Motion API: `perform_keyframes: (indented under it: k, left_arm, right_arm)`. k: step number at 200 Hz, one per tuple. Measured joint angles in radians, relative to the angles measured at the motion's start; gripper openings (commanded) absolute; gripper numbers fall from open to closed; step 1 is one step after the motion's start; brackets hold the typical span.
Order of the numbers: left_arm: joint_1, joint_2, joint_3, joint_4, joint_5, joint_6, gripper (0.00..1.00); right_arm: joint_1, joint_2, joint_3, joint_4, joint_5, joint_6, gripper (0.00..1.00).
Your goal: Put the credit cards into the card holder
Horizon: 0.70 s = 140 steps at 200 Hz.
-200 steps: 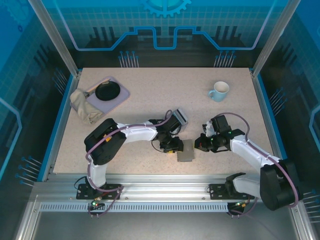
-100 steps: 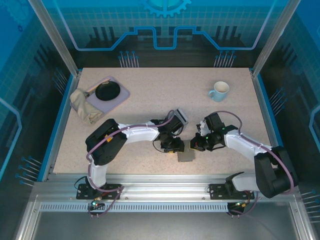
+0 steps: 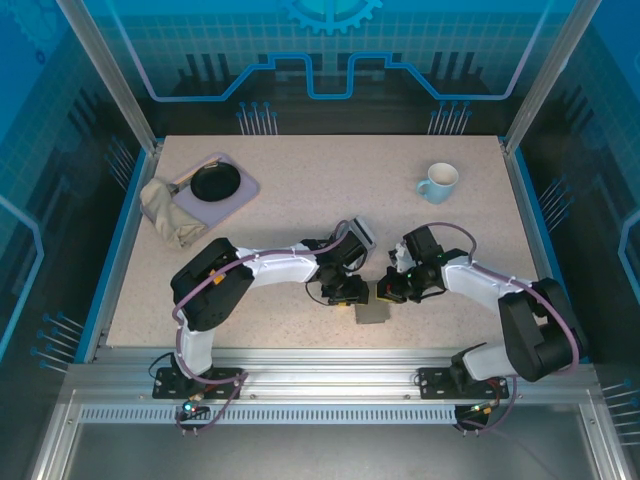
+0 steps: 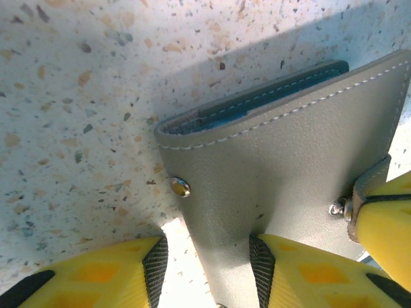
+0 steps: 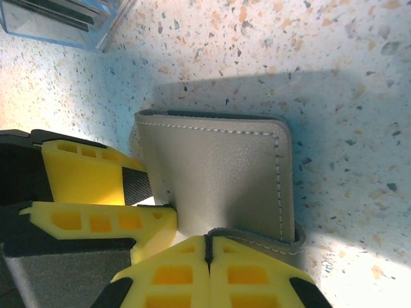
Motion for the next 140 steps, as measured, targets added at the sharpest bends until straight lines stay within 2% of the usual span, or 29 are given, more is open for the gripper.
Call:
perform_keyframes:
  k: [124, 140]
  left_arm:
    - [0.000, -0.006, -0.013, 0.016, -0.003, -0.003, 0.42]
    - [-0.001, -0.013, -0.023, 0.029, -0.004, -0.005, 0.43]
  right_arm:
    - [0.038, 0.062, 0.049, -0.039, 0.045, 0.000, 0.00]
    - [0.042, 0.052, 0.041, -0.029, 0.049, 0.004, 0.08]
